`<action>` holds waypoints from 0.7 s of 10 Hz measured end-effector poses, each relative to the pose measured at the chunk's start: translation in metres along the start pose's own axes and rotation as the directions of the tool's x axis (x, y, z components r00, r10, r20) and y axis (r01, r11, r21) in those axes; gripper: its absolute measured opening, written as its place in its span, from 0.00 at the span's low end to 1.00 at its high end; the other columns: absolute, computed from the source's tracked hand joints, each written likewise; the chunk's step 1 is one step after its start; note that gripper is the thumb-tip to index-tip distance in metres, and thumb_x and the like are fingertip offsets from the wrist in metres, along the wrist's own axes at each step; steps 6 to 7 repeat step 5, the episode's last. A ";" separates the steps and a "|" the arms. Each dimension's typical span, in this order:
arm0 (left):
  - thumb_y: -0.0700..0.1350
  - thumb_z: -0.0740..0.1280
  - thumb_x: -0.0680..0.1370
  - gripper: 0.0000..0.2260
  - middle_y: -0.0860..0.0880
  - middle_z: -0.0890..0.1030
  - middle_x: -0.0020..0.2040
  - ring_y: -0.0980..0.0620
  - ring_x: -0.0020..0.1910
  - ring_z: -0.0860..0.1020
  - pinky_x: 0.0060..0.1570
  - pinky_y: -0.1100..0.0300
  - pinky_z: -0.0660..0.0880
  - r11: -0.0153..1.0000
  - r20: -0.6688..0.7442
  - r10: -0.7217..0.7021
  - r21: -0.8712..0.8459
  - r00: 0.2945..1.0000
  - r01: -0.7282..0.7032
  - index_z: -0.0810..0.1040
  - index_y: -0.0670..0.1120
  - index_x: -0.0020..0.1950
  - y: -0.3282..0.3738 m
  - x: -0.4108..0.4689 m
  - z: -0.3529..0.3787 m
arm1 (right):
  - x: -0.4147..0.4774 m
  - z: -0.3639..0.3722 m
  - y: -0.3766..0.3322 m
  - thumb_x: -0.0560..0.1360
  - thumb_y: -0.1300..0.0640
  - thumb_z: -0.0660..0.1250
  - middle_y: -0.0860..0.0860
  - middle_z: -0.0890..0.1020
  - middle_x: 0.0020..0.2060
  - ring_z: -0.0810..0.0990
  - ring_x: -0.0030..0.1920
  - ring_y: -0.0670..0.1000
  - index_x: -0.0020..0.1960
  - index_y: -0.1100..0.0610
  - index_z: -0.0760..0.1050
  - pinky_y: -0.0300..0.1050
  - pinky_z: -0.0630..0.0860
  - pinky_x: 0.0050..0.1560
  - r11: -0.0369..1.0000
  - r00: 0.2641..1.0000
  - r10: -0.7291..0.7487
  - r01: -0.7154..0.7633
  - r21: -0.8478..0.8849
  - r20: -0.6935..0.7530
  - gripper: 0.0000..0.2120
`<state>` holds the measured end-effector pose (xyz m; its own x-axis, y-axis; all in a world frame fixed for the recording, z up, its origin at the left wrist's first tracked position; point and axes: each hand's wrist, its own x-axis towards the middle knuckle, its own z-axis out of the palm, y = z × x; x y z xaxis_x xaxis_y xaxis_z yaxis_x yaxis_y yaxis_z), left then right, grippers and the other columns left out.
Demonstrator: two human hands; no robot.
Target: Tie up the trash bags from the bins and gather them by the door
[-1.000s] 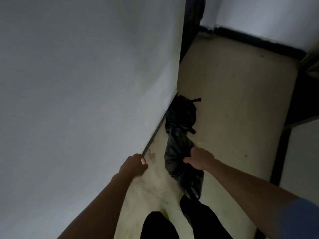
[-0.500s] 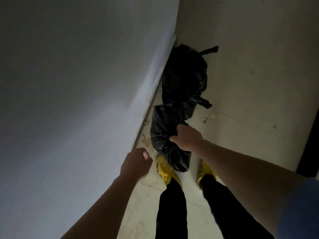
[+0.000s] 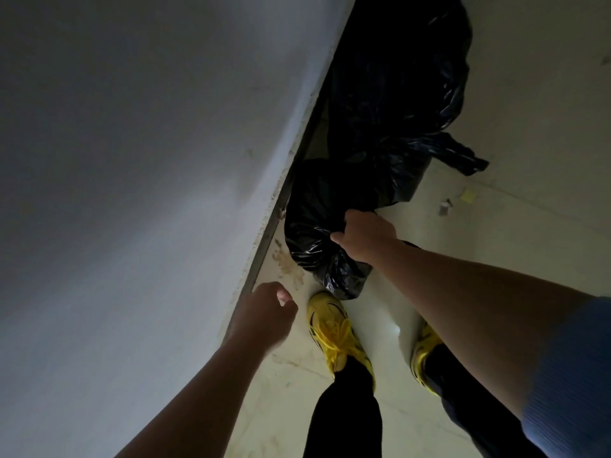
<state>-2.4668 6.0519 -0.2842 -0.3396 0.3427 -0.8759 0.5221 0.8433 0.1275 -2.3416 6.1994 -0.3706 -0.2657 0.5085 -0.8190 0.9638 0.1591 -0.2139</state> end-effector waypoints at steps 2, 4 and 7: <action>0.46 0.63 0.78 0.07 0.48 0.83 0.51 0.49 0.51 0.81 0.55 0.54 0.76 0.999 -0.008 0.050 0.000 0.999 -0.050 0.80 0.48 0.51 0.036 -0.052 -0.030 | -0.072 -0.055 0.017 0.79 0.47 0.61 0.57 0.76 0.60 0.76 0.60 0.59 0.66 0.55 0.70 0.52 0.72 0.58 0.997 0.997 -0.051 0.047 -0.059 -0.066 0.19; 0.47 0.63 0.78 0.07 0.49 0.82 0.53 0.48 0.53 0.80 0.55 0.53 0.76 0.981 -0.088 0.195 0.002 0.977 -0.196 0.80 0.49 0.51 0.101 -0.157 -0.107 | -0.193 -0.162 0.022 0.80 0.50 0.59 0.56 0.78 0.56 0.77 0.54 0.58 0.63 0.58 0.70 0.47 0.70 0.46 0.999 0.993 -0.031 0.026 -0.043 -0.115 0.15; 0.45 0.62 0.77 0.07 0.49 0.82 0.50 0.49 0.50 0.80 0.52 0.54 0.77 0.961 -0.135 0.273 -0.004 0.952 -0.277 0.80 0.49 0.49 0.125 -0.222 -0.149 | -0.256 -0.216 0.017 0.80 0.50 0.60 0.56 0.79 0.57 0.77 0.56 0.58 0.63 0.57 0.72 0.48 0.71 0.48 1.000 0.979 -0.019 0.020 0.001 -0.201 0.16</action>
